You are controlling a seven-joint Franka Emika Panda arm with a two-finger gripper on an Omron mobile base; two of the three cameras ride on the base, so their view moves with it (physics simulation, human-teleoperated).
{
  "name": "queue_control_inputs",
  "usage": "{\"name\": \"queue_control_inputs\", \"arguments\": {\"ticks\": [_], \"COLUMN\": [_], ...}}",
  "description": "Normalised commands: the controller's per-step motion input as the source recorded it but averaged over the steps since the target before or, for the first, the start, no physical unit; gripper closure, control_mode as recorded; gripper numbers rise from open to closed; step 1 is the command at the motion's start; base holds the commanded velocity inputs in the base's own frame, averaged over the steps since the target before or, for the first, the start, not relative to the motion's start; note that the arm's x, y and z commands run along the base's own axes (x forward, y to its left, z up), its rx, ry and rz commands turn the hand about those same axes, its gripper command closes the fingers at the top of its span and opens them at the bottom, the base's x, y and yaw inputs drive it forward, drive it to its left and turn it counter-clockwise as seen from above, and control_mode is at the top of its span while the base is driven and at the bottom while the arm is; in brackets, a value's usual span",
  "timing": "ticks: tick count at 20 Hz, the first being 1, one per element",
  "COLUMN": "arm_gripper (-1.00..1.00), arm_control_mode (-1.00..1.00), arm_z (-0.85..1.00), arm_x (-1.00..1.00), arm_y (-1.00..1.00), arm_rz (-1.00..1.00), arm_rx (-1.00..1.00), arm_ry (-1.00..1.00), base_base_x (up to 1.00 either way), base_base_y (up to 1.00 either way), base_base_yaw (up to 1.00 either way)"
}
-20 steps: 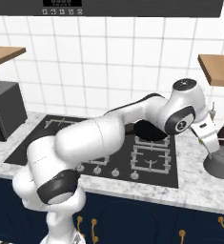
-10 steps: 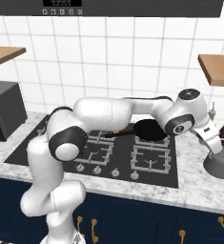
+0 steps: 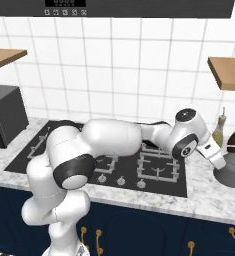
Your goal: Pick the kettle from the counter and place it on a stove burner. Then turn the burner on.
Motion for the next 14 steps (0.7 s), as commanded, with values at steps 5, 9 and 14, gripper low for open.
{"name": "queue_control_inputs", "arguments": {"ticks": [5,9,14], "arm_gripper": [-1.00,-1.00,-1.00], "arm_control_mode": [-1.00,-1.00,-1.00], "arm_z": [0.18,0.62,0.18], "arm_x": [0.38,0.34,0.13], "arm_y": [-0.11,-0.38,-0.16], "arm_rz": [0.00,0.00,-0.01], "arm_rx": [0.04,0.18,0.06], "arm_ry": [0.14,0.14,0.08], "base_base_x": [0.00,0.00,0.00], "base_base_y": [0.00,0.00,0.00], "base_base_yaw": [0.00,0.00,0.00]}}
